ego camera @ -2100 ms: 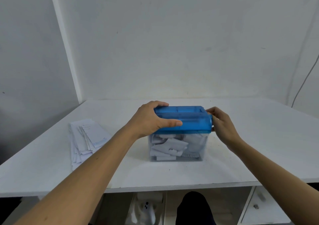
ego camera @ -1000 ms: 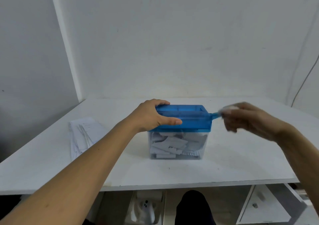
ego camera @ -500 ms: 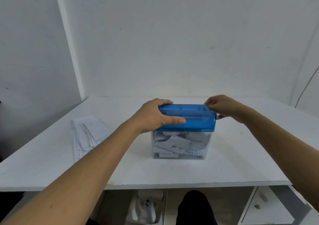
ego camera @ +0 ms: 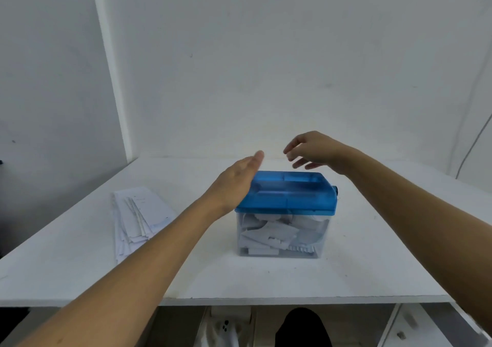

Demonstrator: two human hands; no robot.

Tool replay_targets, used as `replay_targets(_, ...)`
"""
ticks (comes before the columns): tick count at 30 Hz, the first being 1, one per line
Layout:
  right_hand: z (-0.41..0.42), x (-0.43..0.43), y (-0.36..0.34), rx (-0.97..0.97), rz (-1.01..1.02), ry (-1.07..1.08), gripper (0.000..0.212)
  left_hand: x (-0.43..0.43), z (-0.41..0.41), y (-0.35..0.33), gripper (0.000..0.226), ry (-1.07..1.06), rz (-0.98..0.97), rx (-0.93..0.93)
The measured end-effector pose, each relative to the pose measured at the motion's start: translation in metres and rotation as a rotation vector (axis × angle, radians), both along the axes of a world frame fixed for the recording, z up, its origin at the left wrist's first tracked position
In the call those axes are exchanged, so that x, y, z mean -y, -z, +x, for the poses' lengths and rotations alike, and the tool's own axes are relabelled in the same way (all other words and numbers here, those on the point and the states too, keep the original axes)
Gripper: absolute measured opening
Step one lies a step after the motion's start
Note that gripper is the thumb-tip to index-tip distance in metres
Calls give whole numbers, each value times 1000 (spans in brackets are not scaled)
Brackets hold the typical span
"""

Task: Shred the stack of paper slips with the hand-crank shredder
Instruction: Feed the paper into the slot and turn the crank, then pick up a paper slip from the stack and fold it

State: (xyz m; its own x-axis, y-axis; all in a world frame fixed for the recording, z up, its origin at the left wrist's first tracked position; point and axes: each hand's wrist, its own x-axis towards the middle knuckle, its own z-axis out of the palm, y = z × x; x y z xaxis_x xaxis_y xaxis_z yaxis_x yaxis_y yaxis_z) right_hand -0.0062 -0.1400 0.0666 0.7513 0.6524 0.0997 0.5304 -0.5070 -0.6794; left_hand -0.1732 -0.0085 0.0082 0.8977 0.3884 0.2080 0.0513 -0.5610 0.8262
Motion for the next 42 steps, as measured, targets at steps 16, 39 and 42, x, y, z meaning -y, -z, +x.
replay_targets(16, -162, -134, 21, 396, -104, -493, 16, -168, -138, 103, 54, -715, 30, -49)
replay_targets(39, -153, -188, 166, 129, 33, -86, 37, -154, -137, 120, 50, -473, 431, -233)
replay_targets(42, -153, -185, 163, 60, 101, -64, 27, -153, -137, 120, 49, -472, 438, -233)
